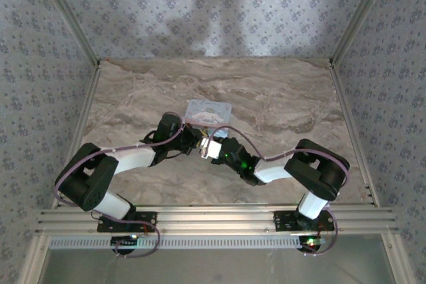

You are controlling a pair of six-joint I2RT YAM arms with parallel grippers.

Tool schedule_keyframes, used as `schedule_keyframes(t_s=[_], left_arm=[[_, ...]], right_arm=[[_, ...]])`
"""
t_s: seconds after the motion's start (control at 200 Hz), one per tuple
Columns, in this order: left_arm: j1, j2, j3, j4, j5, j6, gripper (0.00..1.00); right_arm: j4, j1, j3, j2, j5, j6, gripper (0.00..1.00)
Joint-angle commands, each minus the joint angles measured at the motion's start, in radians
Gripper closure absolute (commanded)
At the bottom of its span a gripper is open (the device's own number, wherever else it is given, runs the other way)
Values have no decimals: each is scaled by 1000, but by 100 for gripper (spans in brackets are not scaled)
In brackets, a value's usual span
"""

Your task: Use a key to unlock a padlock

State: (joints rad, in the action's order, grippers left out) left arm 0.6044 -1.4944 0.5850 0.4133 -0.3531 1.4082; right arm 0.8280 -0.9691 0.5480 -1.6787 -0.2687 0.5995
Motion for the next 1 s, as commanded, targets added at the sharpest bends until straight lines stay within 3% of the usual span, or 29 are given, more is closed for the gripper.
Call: schedule_keyframes(t_s=[0.0,0.45,0.994], left_arm=[[13,-4,27,19,-19,9,100],[17,-8,24,26,-19,12,100],[29,-30,14,44,-9,17,100]], right_arm=[[44,-3,23,-19,-33,-12,88],[68,-4,19,-20,-71,-105,100],[114,1,11,-30,-72,-560,100]])
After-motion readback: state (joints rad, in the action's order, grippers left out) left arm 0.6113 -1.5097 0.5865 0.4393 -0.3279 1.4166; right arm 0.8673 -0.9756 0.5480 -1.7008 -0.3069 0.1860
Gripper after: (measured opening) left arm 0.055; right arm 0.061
